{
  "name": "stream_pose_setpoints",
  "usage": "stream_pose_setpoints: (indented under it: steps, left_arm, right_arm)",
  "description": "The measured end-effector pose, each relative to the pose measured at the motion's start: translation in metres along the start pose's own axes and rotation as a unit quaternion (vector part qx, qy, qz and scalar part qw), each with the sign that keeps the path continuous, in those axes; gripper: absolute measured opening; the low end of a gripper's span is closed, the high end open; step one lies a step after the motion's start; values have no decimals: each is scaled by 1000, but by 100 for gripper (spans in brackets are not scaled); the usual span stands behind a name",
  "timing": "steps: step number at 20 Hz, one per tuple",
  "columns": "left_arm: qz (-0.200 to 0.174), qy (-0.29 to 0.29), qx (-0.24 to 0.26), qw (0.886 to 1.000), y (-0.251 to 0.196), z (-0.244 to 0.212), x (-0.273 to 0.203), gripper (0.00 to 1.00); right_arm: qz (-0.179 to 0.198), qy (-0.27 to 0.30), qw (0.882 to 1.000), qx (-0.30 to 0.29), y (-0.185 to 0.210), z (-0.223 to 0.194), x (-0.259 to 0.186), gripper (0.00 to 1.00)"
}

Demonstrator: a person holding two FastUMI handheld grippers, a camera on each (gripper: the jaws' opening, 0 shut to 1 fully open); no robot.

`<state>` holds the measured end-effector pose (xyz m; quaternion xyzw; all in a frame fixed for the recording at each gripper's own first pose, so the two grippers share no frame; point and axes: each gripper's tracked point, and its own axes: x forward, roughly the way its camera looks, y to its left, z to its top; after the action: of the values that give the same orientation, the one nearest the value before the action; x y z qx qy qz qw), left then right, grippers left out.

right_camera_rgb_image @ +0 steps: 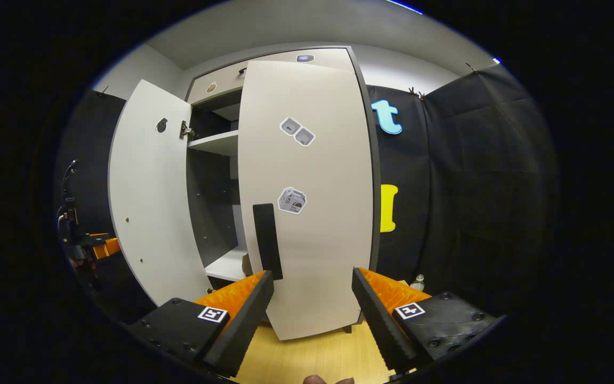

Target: Grab one shoe with the right hand and put it into the shoe cabinet, grab the other shoe with the left hand and put it into the shoe cabinet; then close the right door with the right hand and the left door with the left hand.

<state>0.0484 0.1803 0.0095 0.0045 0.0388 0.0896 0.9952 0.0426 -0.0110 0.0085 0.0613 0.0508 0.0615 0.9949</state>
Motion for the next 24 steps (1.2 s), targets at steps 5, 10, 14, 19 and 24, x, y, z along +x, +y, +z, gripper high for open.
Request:
stream_pose_setpoints:
  steps: [5, 10, 14, 19, 24]
  left_arm:
    - [-13, -1, 0, 1000, -39, 2, -9, 89]
    - [-26, -6, -1, 1000, -73, 4, -7, 89]
    - [-38, -16, -15, 999, -102, 13, -2, 92]
    - [-68, -15, -3, 998, -152, 14, 10, 92]
    - [-84, -11, 10, 996, -186, 11, 4, 93]
  right_arm:
    - [5, 1, 1000, 3, -14, 0, -3, 98]
    - [9, 3, 1000, 8, -28, 3, -2, 98]
    - [14, 5, 1000, 11, -34, 5, 1, 98]
    - [25, 5, 1000, 13, -33, 7, 6, 98]
    - [24, 1, 1000, 10, -31, 10, 5, 98]
